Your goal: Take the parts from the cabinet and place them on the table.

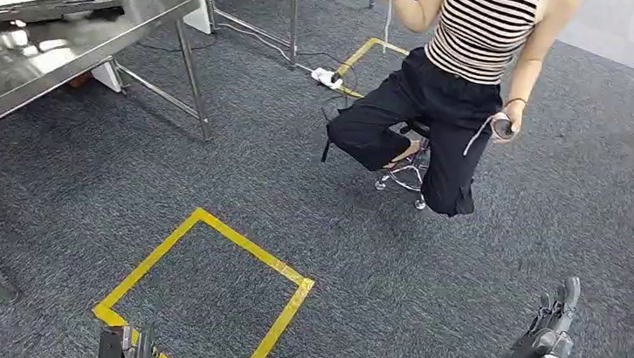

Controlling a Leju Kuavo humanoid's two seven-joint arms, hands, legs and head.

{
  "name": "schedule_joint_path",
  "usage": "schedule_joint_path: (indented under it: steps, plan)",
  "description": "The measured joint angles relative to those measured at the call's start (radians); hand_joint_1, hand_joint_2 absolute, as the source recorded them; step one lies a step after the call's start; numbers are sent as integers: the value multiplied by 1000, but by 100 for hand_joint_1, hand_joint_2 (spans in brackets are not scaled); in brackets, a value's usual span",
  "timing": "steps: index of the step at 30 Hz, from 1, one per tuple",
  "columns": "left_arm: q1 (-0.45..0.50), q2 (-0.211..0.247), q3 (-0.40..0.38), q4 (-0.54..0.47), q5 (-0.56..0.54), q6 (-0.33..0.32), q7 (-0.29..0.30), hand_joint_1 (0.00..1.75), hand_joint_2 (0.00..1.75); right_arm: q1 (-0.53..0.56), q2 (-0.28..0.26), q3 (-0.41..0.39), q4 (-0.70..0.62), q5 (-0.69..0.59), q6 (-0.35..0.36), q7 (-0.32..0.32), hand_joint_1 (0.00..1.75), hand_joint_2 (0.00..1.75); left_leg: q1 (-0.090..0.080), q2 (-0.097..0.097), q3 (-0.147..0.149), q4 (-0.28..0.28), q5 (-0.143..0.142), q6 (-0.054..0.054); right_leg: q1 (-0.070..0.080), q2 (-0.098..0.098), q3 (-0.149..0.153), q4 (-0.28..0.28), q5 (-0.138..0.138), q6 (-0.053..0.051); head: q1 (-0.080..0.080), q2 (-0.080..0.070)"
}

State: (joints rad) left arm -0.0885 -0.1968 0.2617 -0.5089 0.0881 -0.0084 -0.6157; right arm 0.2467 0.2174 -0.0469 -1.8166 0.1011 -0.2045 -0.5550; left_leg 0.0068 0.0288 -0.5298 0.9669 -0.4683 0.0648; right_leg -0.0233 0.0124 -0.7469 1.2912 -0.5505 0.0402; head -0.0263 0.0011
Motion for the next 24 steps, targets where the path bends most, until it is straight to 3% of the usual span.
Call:
schedule_joint_path:
  steps: [1, 2, 4, 5, 6, 7, 10, 11, 12, 13, 14, 15, 16, 17, 18, 19, 20, 21, 22, 24]
  plan:
    - [0, 0, 0, 0, 0, 0, 0, 0, 0, 2, 0, 0, 2, 0, 0, 0, 0, 0, 0, 15, 0, 0, 0, 0, -2, -1, -9, 25, -3, 8, 0, 0]
    - [-1, -1, 0, 0, 0, -2, 1, 0, 0, 2, -1, 0, 3, 0, 0, 0, 0, 0, 0, 30, 0, 0, -1, -1, -4, -4, 12, -5, 11, 19, 0, 0]
    - [-4, -3, -1, -4, -2, -6, 3, 0, 0, 3, -3, -1, 5, -3, 1, 0, 0, 0, 0, 52, 3, 2, -4, -5, -8, -24, 108, -171, 69, 38, 3, 0]
    - [-8, -4, -1, -6, -3, -10, 5, 0, 0, 2, -4, -1, 6, -5, 2, 0, 0, 0, 0, 62, 4, 6, -8, -12, -8, -67, 176, -288, 102, 44, 4, 0]
    - [-12, -4, -1, -6, -5, -11, 6, 0, 0, 0, -4, -1, 7, -7, 3, 0, 0, 0, -9, 70, 3, 10, -12, -19, -2, -105, 189, -313, 98, 32, 5, 0]
    - [-15, -3, -1, -6, -5, -12, 7, 0, 0, 1, -4, -1, 8, -8, 3, -1, 0, 0, -9, 76, 2, 13, -14, -24, 0, -84, 191, -316, 104, 21, 1, 0]
    - [-17, -6, -2, -7, -5, -13, 10, 0, 0, 1, -6, -2, 9, -12, 6, -1, 0, 0, -5, 106, 9, 9, -13, -38, 7, -53, 181, -314, 107, 4, 1, 0]
    - [-19, -7, -3, -8, -5, -15, 10, 0, 0, 1, -5, -2, 8, -12, 8, -1, 0, 0, 1, 93, 6, 14, -25, -47, -6, -39, 186, -322, 113, -6, 1, 0]
    - [-20, -7, -3, -8, -4, -18, 10, 0, 0, 1, -5, -3, 8, -12, 8, -1, 0, 0, 4, 35, -5, 46, -53, -50, -6, -28, 186, -322, 115, -9, -7, 0]
    - [-18, -6, -3, -8, -3, -18, 10, 0, 0, 1, -5, -5, 8, -14, 10, -1, 0, 0, 5, -4, -33, 114, -96, -51, -5, -18, 185, -322, 115, -14, -10, 0]
    - [-13, -6, -3, -7, 0, -18, 10, 0, 0, 1, -4, -5, 8, -14, 12, -1, 0, 0, 5, -22, -75, 204, -140, -52, -3, -6, 184, -322, 116, -18, -15, 0]
    - [-9, -6, -3, -7, 3, -19, 10, 0, 0, 2, -4, -5, 8, -15, 13, -1, 0, 0, 5, -28, -115, 284, -170, -52, -1, 8, 183, -321, 116, -18, -16, 0]
    - [-7, -6, -3, -6, 3, -19, 10, 0, 0, 5, -4, -5, 9, -15, 14, -1, 0, 0, 5, -30, -146, 336, -176, -51, 1, 24, 183, -321, 117, -18, -16, 0]
    - [-6, -6, -3, -6, 4, -19, 10, 0, 0, 7, -4, -6, 9, -15, 14, -1, 0, 0, 5, -31, -149, 332, -159, -49, 2, 36, 183, -320, 116, -18, -15, 0]
    - [-6, -6, -2, -6, 5, -19, 10, 0, 0, 8, -4, -7, 9, -16, 14, -1, 0, 0, 5, -32, -133, 285, -117, -45, 2, 51, 184, -318, 116, -18, -16, 0]
    - [-6, -5, -2, -6, 5, -20, 10, 0, 0, 8, -4, -7, 9, -16, 14, -1, 0, 0, 5, -38, -96, 200, -62, -41, 2, 67, 186, -316, 116, -18, -16, 0]
    - [-7, -3, -2, -6, 5, -20, 10, 0, 0, 8, -4, -7, 8, -16, 15, -1, 0, 0, 7, -64, -53, 104, -9, -37, 2, 81, 187, -314, 116, -17, -16, 0]
    - [-7, -2, -2, -6, 5, -20, 10, 0, 0, 8, -4, -7, 9, -16, 15, -1, 0, 0, 12, -118, -30, 53, -1, -32, 0, 90, 185, -315, 116, -17, -17, 0]
    - [-6, -2, -2, -6, 5, -20, 9, 0, 0, 6, -4, -7, 9, -16, 16, -1, 0, 0, 14, -124, -24, 33, -3, -34, 11, 103, 178, -306, 115, -14, -15, 0]
    - [-6, -3, -2, -6, 5, -21, 6, 0, 0, 11, -4, -8, 9, -17, 18, -1, 0, 0, 5, -106, -29, 40, -6, -32, 0, 123, 167, -310, 122, -1, -18, 0]
